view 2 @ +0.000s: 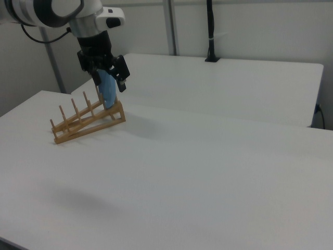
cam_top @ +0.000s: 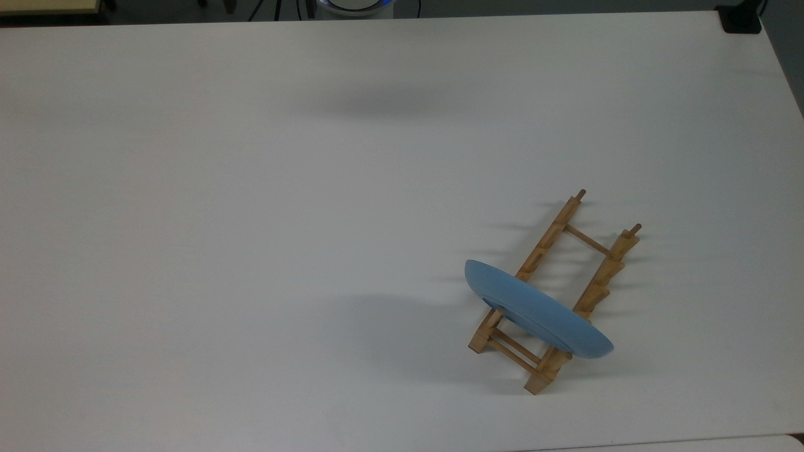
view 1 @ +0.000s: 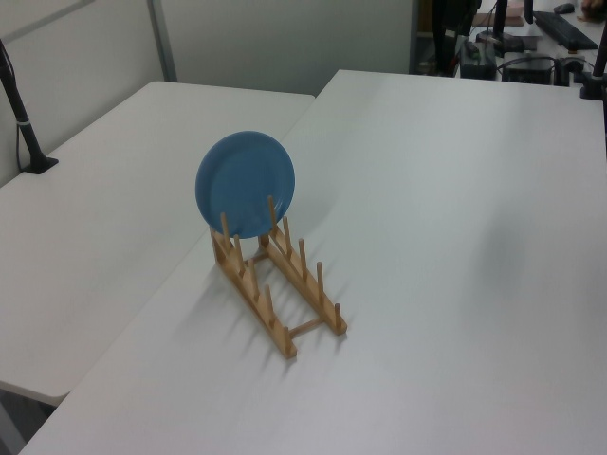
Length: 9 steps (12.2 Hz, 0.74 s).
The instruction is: Pick plate from plate rack
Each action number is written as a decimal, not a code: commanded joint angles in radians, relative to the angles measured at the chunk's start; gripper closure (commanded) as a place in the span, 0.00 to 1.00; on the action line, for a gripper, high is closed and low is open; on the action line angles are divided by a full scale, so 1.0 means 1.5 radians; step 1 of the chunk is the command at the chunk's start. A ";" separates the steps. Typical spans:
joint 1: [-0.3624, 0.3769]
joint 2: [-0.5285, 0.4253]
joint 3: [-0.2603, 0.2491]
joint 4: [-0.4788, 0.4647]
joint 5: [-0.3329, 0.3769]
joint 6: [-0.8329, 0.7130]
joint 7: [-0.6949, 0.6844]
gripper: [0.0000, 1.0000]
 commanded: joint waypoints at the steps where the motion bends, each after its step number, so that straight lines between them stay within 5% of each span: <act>1: 0.007 -0.008 -0.005 -0.014 0.014 0.016 -0.005 0.00; 5: 0.005 -0.007 -0.005 -0.014 0.014 0.015 -0.030 0.00; 9: 0.005 0.002 -0.005 -0.009 0.004 0.028 -0.260 0.00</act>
